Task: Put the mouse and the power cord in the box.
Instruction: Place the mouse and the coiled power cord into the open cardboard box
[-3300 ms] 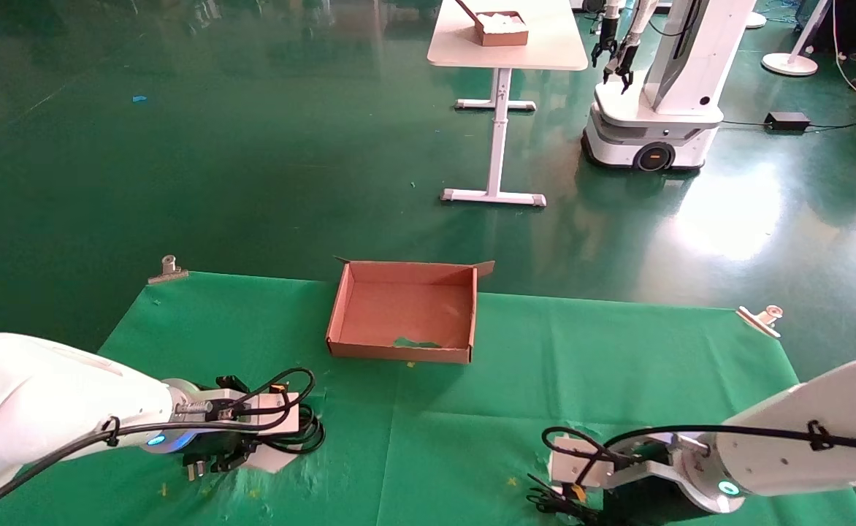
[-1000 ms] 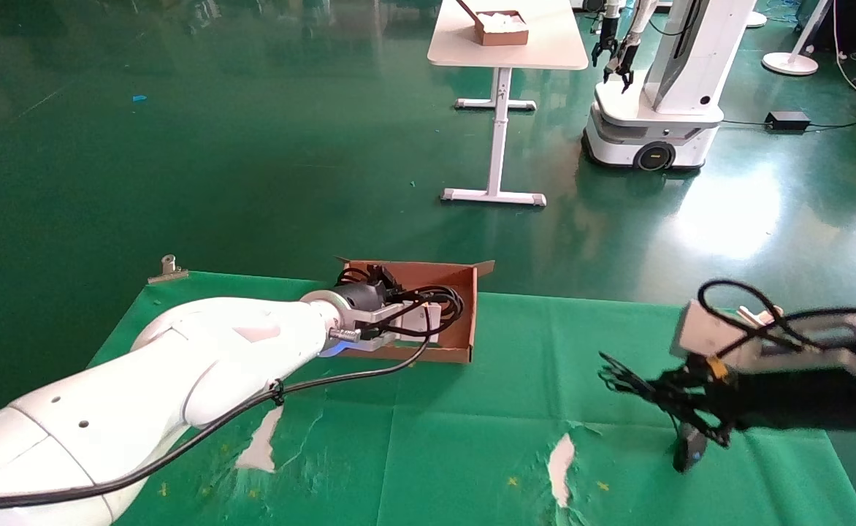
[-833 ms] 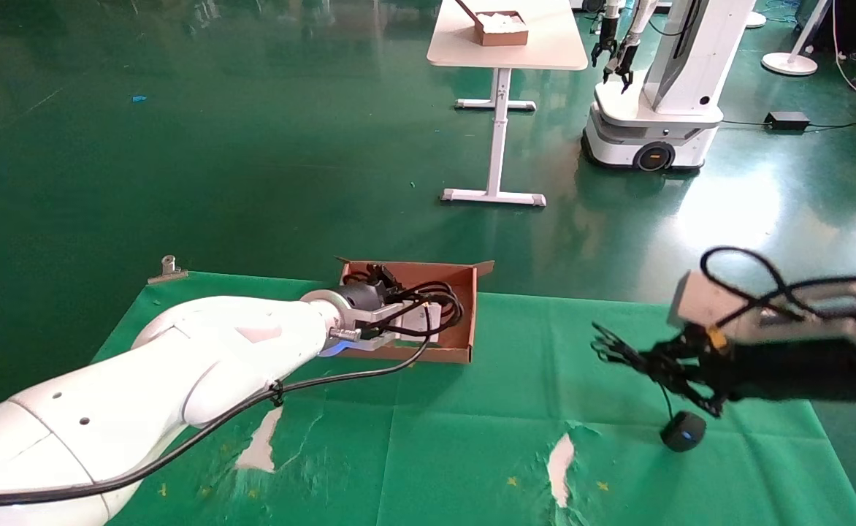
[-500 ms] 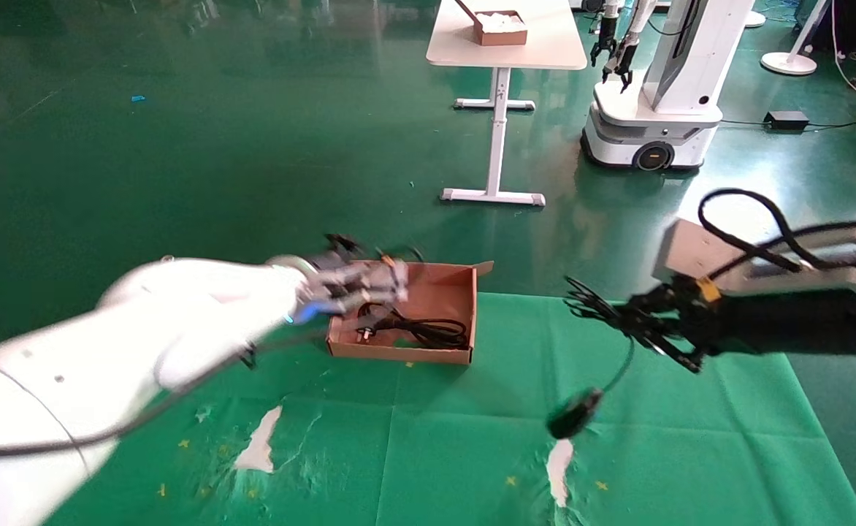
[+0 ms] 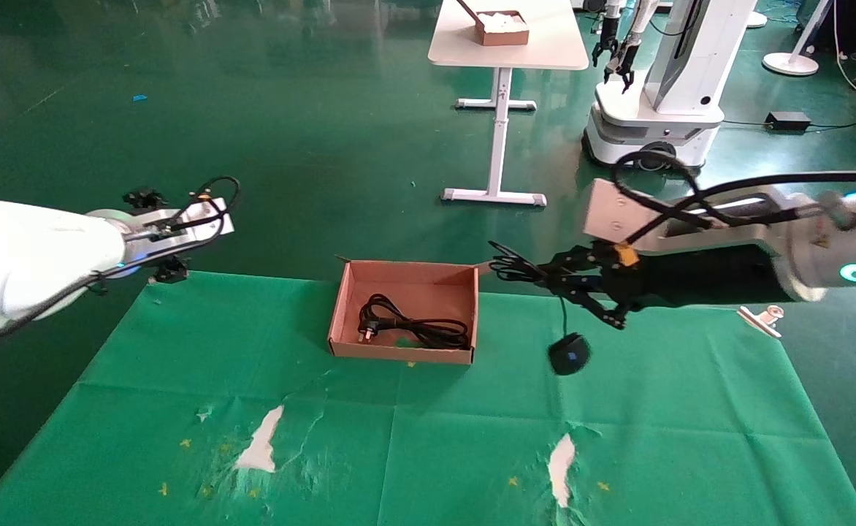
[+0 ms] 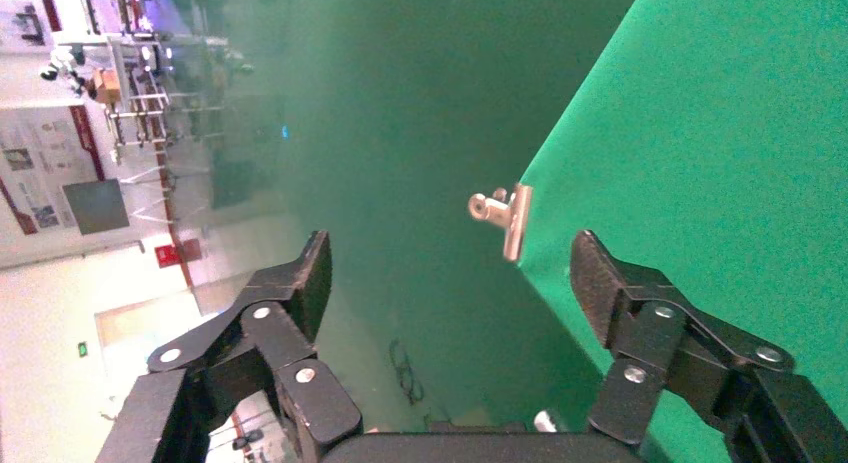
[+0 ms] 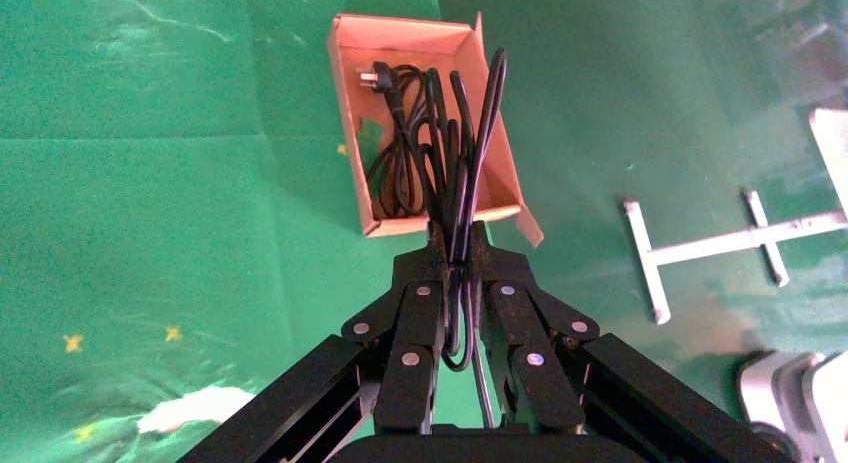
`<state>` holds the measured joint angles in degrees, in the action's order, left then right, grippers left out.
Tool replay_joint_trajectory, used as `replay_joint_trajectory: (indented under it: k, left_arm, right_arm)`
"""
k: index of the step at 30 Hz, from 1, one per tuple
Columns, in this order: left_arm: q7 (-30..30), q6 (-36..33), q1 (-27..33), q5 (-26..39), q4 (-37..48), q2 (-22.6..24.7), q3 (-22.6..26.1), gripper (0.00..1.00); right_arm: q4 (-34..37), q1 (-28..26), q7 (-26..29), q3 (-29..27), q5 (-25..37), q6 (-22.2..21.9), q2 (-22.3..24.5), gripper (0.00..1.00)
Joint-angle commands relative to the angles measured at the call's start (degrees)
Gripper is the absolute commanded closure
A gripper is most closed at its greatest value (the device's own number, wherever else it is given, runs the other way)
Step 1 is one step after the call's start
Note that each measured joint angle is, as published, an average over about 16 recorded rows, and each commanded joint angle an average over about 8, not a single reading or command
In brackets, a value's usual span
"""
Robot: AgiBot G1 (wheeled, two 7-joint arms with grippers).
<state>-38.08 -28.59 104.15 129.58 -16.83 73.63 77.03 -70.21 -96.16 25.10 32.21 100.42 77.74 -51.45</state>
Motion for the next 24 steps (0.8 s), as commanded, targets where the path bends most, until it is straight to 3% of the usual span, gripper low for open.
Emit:
replay_joint_trajectory:
  k: [1, 7, 16, 24]
  left_arm:
    - [0.2, -0.45, 0.34, -0.13, 0.29, -0.83, -0.06, 0.0]
    - [0.18, -0.78, 0.29, -0.19, -0.86, -1.49, -0.08, 0.0]
    - [-0.54, -1.08, 0.25, 0.26, -1.74, -1.86, 0.07, 0.0]
    - [-1.22, -1.29, 0.2, 0.71, -2.39, -2.11, 0.2, 0.0]
  right_arm:
    - [1.06, -0.48, -1.07, 0.37, 0.2, -0.09, -1.06, 1.0]
    - [7.17, -3.61, -5.83, 2.58, 1.93, -1.82, -8.7, 1.0]
    - [22.5, -9.38, -17.95, 6.29, 5.56, -7.03, -21.81, 1.0]
    - [33.21, -12.64, -26.52, 8.99, 0.31, -11.04, -26.84, 1.0]
